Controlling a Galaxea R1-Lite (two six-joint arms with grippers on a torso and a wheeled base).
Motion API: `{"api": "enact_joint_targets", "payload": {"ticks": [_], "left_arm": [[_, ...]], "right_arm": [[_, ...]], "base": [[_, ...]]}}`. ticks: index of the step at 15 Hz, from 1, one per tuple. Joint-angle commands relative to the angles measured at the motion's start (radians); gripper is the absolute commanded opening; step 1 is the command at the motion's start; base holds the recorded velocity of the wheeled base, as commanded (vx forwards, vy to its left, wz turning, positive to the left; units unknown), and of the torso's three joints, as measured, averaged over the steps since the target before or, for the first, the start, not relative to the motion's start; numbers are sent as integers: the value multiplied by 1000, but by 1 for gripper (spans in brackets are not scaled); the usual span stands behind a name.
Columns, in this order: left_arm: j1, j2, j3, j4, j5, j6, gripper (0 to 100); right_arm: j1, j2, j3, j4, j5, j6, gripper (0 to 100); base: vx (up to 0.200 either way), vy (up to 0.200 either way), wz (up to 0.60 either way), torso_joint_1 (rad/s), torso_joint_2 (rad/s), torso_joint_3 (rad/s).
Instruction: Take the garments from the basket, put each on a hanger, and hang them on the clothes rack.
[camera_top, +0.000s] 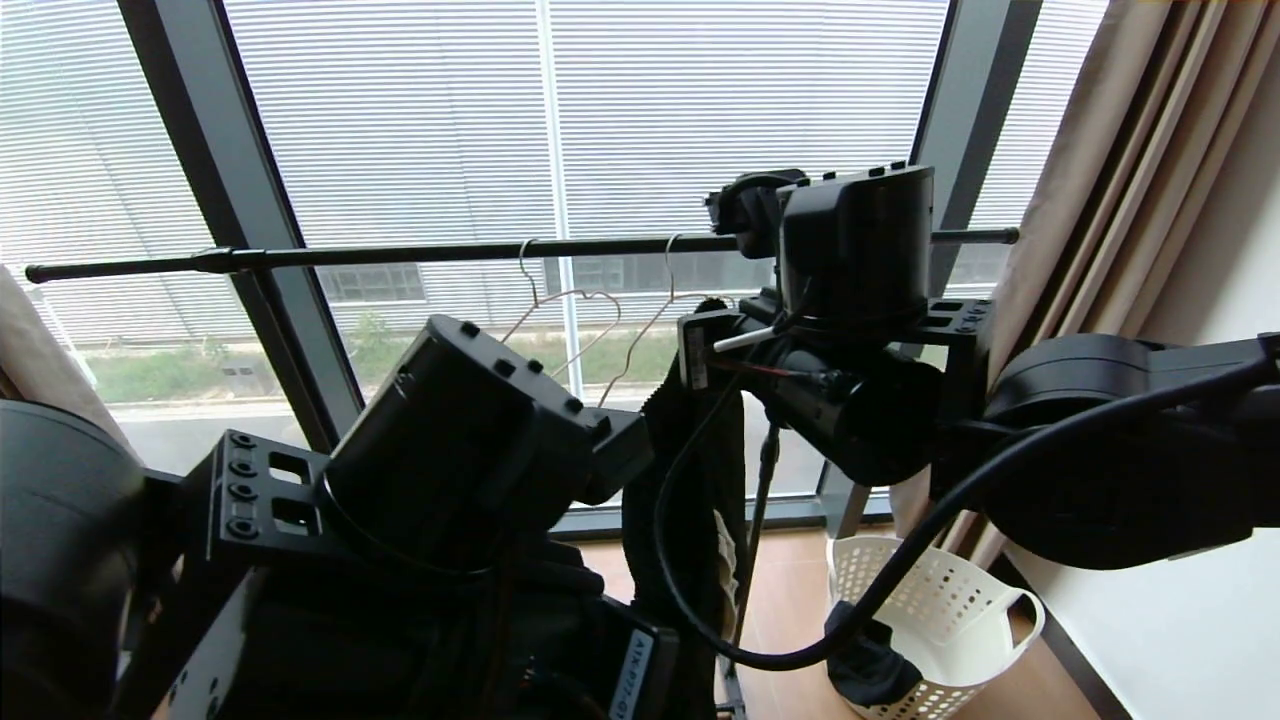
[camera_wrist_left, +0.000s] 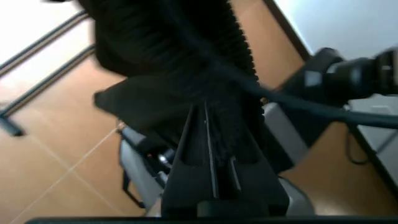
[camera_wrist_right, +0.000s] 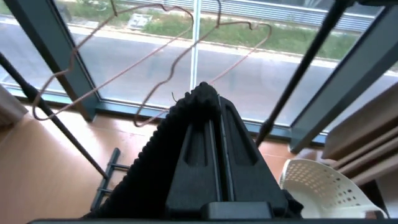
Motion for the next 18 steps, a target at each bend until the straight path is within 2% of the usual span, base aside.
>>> {"api": "enact_joint_targets", "payload": {"ticks": [1,7,10,14,16,18], "left_arm": [[-41,52,-18,-29,-11,-38,0],[-38,57,-7,-57,3,-48,0],[8,-4,80,-59,66,-44,0],[164,-43,109,-63,69,-41,0],[249,16,80,-131,66,-29,0],[285,98,16,-169,69,-13,0]], "right_arm": [[38,51,-47,9,2,3,0],[38,40,-40,10,0,32,0],[-4,-26,40,9,0,44,0],[-106,-164,213,0,0,44,0],[-124,-271,342,-2,5,44,0],[-123,-355,465,-2,3,43,0]], "base": [[0,0,0,0,0,0],[0,0,0,0,0,0],[0,0,0,0,0,0],[0,0,0,0,0,0],[0,0,0,0,0,0],[0,0,0,0,0,0]]}}
